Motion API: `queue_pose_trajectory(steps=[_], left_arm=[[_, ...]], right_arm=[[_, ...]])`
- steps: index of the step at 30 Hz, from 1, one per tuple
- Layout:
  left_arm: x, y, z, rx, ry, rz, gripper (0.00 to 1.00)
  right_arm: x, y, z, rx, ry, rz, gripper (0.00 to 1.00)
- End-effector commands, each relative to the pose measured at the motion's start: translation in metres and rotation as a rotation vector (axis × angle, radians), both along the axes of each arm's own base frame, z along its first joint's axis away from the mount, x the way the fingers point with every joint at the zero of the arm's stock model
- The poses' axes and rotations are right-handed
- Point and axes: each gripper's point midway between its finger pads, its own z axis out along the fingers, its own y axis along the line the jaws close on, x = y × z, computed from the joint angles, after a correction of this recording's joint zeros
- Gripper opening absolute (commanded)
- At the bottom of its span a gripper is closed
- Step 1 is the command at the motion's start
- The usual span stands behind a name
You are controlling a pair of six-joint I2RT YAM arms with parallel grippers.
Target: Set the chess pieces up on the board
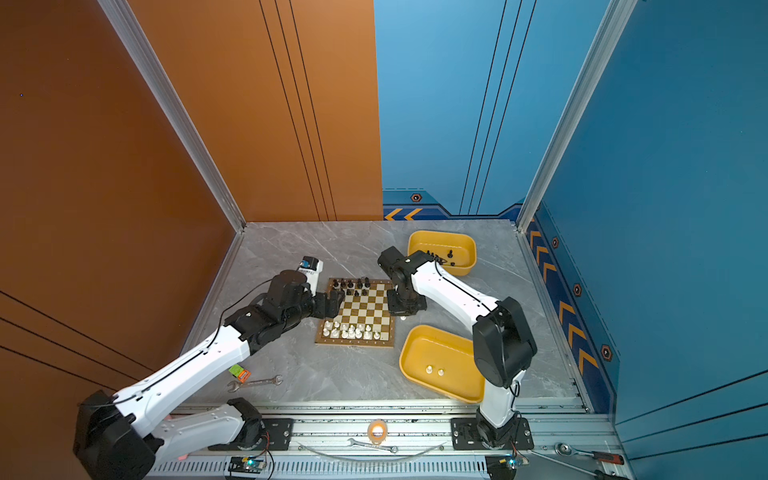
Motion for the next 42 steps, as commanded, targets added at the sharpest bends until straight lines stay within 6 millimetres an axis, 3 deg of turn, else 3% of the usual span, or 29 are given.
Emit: queue_pose_trajectory(steps=[1,3,6,14,34,42], left_arm=[[-0.007,0.017,-0.007,0.013,0.020,0.051,0.95],[-0.009,0.023,-0.007,0.012,0.020,0.062,0.95],[-0.011,0.031,-0.007,0.009,0.022,0.078,0.95],[-0.012,0.042,-0.010,-0.003,0.036,0.095,0.95],[-0.006,0.056,-0.013,-0.026,0.055,0.111,0.95],[-0.005,0.058,-0.013,-0.031,0.060,0.114,0.95]], right_arm=[[-0.004,0.016,-0.007,-0.009,0.051,0.062,0.07],[0.000,0.024,-0.012,-0.004,0.064,0.067,0.07],[-0.008,0.044,-0.021,-0.005,0.086,0.114,0.07],[-0.016,0.061,-0.046,-0.026,0.138,0.142,0.07],[-0.010,0.065,-0.065,-0.052,0.166,0.128,0.07],[-0.002,0.068,-0.059,-0.043,0.141,0.130,0.13]])
